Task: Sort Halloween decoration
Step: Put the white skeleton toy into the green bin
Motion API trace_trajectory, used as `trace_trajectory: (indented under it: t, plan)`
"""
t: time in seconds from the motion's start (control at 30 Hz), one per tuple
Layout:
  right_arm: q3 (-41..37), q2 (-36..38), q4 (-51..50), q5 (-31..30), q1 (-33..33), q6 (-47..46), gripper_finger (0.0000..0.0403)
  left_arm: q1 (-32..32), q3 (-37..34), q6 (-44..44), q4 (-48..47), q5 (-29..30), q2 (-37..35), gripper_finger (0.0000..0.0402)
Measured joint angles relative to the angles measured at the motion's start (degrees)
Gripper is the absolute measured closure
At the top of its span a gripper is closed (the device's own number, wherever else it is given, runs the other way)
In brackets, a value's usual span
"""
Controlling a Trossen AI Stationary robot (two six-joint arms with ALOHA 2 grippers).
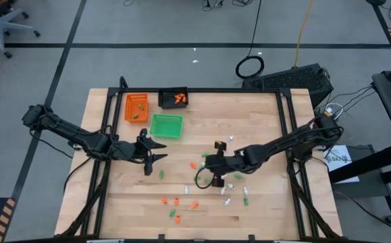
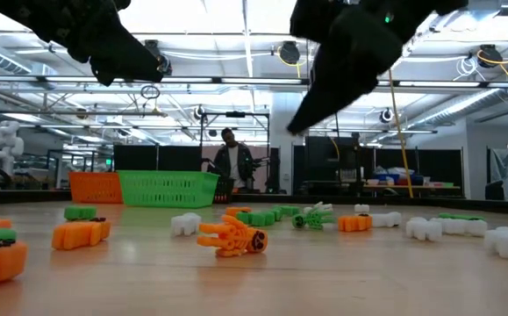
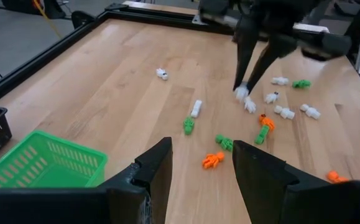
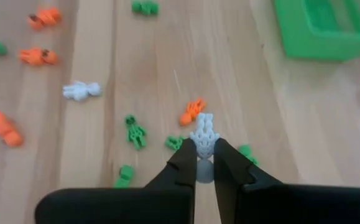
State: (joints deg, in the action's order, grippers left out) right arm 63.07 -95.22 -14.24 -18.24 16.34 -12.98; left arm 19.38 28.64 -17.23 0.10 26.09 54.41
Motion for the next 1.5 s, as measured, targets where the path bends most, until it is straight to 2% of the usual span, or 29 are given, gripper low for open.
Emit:
trace_trajectory:
  t: [0.27, 0.6, 0.73, 1.13, 1.27, 1.37, 1.5]
  plan:
    - [0.0, 3.5, 4.8, -2.3, 2.9, 5.8, 0.0394, 0.0, 0.0, 0.0, 0.0, 0.0, 0.0, 0.0235]
    - [0.0, 3.0, 8.9, -14.7, 8.2, 2.9, 0.0394, 0.0, 0.0, 0.0, 0.0, 0.0, 0.0, 0.0235]
    - [0.0, 2.7, 11.9, -16.7, 9.7, 4.7, 0.0394, 0.0, 0.0, 0.0, -0.1, 0.0, 0.0, 0.0235]
    - [0.0, 2.7, 18.5, -16.3, 9.4, 9.1, 0.0394, 0.0, 0.0, 0.1, -0.1, 0.0, 0.0, 0.0235]
    - [0.0, 2.7, 22.6, -23.5, 6.3, 10.5, 0.0394, 0.0, 0.0, 0.1, -0.1, 0.0, 0.0, 0.0235]
    - [0.0, 2.7, 23.4, -21.7, 2.6, 14.3, 0.0394, 0.0, 0.0, 0.1, -0.1, 0.0, 0.0, 0.0235]
    - [0.0, 2.7, 23.4, -13.3, -4.2, 15.4, 0.0394, 0.0, 0.0, 0.1, -0.1, 0.0, 0.0, 0.0235]
